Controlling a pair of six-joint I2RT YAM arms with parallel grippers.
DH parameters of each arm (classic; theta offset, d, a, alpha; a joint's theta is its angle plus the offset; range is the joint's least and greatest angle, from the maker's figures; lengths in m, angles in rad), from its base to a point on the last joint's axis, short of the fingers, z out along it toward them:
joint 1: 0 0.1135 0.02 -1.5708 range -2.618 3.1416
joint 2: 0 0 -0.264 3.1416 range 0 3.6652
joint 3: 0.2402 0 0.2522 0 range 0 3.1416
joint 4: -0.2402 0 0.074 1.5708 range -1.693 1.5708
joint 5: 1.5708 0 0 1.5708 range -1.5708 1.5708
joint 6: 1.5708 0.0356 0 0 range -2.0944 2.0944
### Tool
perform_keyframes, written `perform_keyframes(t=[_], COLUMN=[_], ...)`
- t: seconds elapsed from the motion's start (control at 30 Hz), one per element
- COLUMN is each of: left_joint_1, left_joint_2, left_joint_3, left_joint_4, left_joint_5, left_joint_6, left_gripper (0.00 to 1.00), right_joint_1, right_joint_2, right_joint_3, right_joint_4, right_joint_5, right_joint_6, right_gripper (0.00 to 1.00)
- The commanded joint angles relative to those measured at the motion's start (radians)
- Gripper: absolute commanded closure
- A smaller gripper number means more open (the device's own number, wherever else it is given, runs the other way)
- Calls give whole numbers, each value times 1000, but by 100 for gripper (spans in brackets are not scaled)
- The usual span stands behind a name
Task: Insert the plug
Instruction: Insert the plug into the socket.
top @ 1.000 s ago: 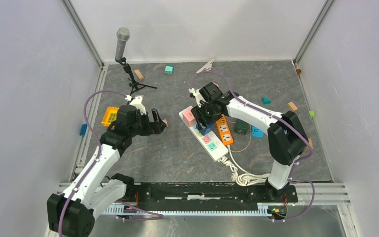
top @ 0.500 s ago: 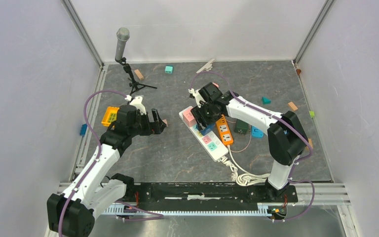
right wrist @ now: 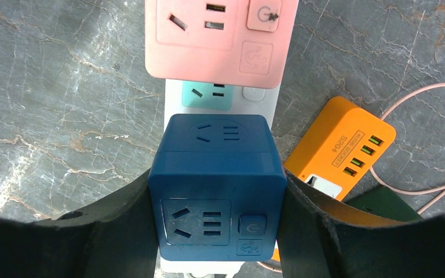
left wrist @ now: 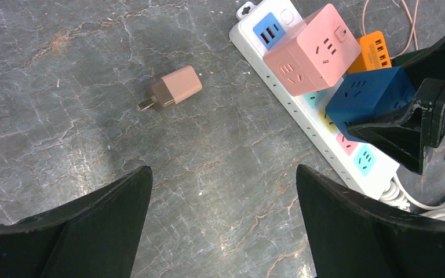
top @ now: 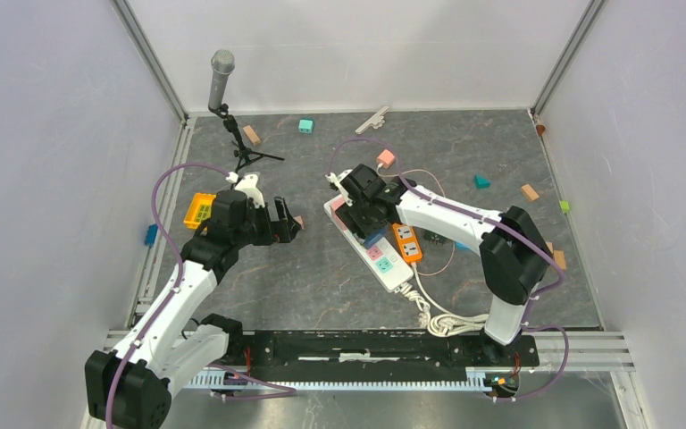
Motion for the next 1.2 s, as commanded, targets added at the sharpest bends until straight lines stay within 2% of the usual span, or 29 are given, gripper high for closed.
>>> perform_keyframes(t=[0.0,0.77,1.17], left_joint_1=[3,3,3], left_joint_2=[-13,-21,-25], left_joint_3=[25,25,24], left_joint_4=[20,20,20], left_joint_5=[-9,-8,-12], left_joint_6=[45,44,45], left_gripper=[0,0,0], right_joint_1=[20,81,83], right_joint_2=[-30,-62,-48], right_joint_3=[-17,31,33], right_joint_4=[-7,-30,43], right_joint_5=[70,156,119], right_joint_6=[32,35,30], right_gripper=[100,100,100])
